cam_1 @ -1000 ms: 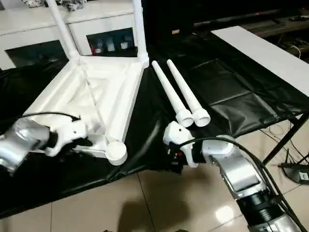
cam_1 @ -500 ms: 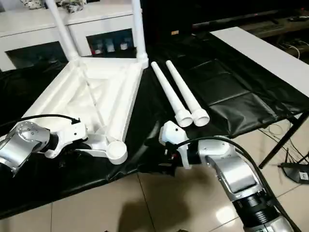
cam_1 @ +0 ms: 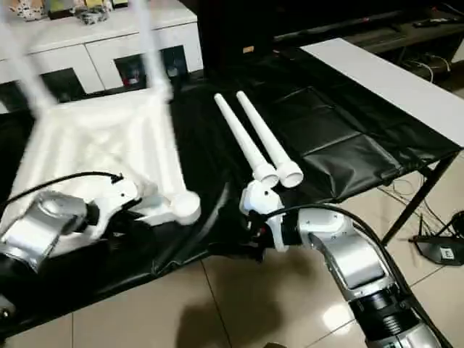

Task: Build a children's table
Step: Rotate table base

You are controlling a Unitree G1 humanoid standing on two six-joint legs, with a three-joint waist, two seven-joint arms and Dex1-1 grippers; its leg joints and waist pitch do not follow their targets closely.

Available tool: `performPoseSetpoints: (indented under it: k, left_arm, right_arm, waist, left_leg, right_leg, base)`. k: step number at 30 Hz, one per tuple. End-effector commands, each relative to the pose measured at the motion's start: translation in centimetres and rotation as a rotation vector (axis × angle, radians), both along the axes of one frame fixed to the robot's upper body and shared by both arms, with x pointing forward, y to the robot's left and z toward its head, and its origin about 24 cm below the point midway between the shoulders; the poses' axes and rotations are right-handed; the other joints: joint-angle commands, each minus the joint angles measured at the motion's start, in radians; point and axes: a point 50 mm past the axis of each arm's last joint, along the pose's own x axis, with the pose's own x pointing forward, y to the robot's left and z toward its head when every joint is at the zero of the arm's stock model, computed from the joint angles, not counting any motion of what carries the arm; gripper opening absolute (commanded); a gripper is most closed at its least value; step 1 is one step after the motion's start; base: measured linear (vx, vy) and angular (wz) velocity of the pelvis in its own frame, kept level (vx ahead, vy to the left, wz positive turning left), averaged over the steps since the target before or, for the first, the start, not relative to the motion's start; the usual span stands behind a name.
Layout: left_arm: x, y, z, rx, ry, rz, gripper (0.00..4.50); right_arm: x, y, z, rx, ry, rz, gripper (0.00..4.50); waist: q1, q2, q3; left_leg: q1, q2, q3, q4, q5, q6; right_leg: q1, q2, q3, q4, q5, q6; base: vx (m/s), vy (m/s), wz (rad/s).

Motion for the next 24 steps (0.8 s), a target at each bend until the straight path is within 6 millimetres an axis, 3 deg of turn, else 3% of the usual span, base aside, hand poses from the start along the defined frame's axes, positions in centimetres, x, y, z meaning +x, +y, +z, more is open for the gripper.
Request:
performPoseSetpoints:
  k: [1, 4, 7, 12, 14, 16, 17, 20, 23, 24]
  left_arm:
    - [-0.1, 1.3, -0.6, 0.064, -0.015, 0.121, 0.28]
    - [0.2, 1.5, -0.7, 0.123, -0.047, 0.153, 0.18]
    - [0.5, 1.5, -0.6, 0.136, -0.087, 0.173, 0.01]
    - [2.7, 1.7, 0.7, 0.171, -0.394, 0.117, 0.01]
    - [2.8, 2.2, 0.7, 0.2, -0.39, 0.091, 0.52]
    - [2.8, 2.5, 0.7, 0.202, -0.374, 0.1, 0.72]
    - [2.8, 2.7, 0.8, 0.203, -0.366, 0.105, 0.72]
    - [3.2, 3.3, 1.4, 0.202, -0.426, 0.133, 1.09]
    - [3.6, 3.3, 1.9, 0.147, -0.48, 0.173, 1.34]
    - [3.9, 2.9, 3.0, -0.019, -0.54, 0.265, 1.34]
  right_arm:
    - [0.6, -0.1, 0.4, -0.006, -0.031, -0.024, 3.84]
    - [0.9, -0.1, 0.4, -0.016, -0.037, -0.041, 3.84]
    - [0.9, -0.1, 0.3, -0.019, -0.042, -0.044, 3.84]
    - [1.1, 0.0, 0.1, -0.026, -0.056, -0.057, 3.84]
    - [1.2, 0.0, 0.0, -0.035, -0.064, -0.065, 3.84]
    - [1.2, 0.0, 0.0, -0.037, -0.066, -0.067, 3.84]
    - [1.2, 0.0, 0.0, -0.037, -0.067, -0.069, 3.84]
    - [1.2, -0.1, -0.1, -0.036, -0.07, -0.076, 3.84]
    - [1.2, -0.1, -0.1, -0.034, -0.074, -0.082, 3.84]
    - [1.4, -0.2, 0.0, -0.029, -0.093, -0.103, 3.84]
  waist:
    - [0.011, -0.013, -0.066]
    - [0.014, -0.012, -0.066]
    - [0.014, -0.01, -0.068]
    - [0.021, -0.008, -0.073]
    - [0.023, -0.007, -0.074]
    - [0.026, -0.005, -0.075]
    - [0.027, 0.003, -0.076]
    - [0.027, 0.0, -0.08]
    - [0.03, 0.004, -0.082]
    - [0.032, 0.008, -0.079]
  left_leg:
    - [-0.014, 0.014, -0.002, -0.063, -0.161, 0.059]
    - [-0.015, 0.013, -0.003, -0.063, -0.158, 0.062]
    - [-0.014, 0.013, -0.004, -0.061, -0.154, 0.065]
    - [-0.014, 0.008, -0.003, -0.059, -0.165, 0.066]
    - [-0.012, 0.012, -0.004, -0.06, -0.156, 0.065]
    - [-0.014, 0.016, -0.007, -0.061, -0.146, 0.061]
    - [-0.016, 0.019, -0.009, -0.06, -0.136, 0.059]
    - [-0.019, 0.017, -0.009, -0.057, -0.116, 0.061]
    - [-0.016, 0.02, -0.008, -0.054, -0.115, 0.066]
    - [-0.017, 0.021, -0.007, -0.053, -0.129, 0.062]
  right_leg:
    - [0.066, -0.061, 0.031, -0.077, -0.338, -0.191]
    - [0.064, -0.059, 0.03, -0.08, -0.364, -0.173]
    - [0.063, -0.058, 0.029, -0.079, -0.334, -0.177]
    - [0.064, -0.055, 0.026, -0.082, -0.317, -0.165]
    - [0.061, -0.056, 0.026, -0.08, -0.292, -0.17]
    - [0.063, -0.06, 0.027, -0.073, -0.265, -0.181]
    - [0.065, -0.062, 0.026, -0.068, -0.237, -0.189]
    - [0.068, -0.061, 0.025, -0.061, -0.161, -0.211]
    - [0.065, -0.062, 0.023, -0.058, -0.121, -0.233]
    - [0.064, -0.064, 0.022, -0.059, -0.126, -0.243]
  base:
    - [0.0, 0.0, 0.0]
    - [0.0, 0.0, 0.0]
    - [0.0, 0.0, 0.0]
    - [0.0, 0.0, 0.0]
    - [0.0, 0.0, 0.0]
    - [0.0, 0.0, 0.0]
    - [0.0, 0.0, 0.0]
    - [0.0, 0.0, 0.0]
    - [0.0, 0.0, 0.0]
    - [0.0, 0.0, 0.0]
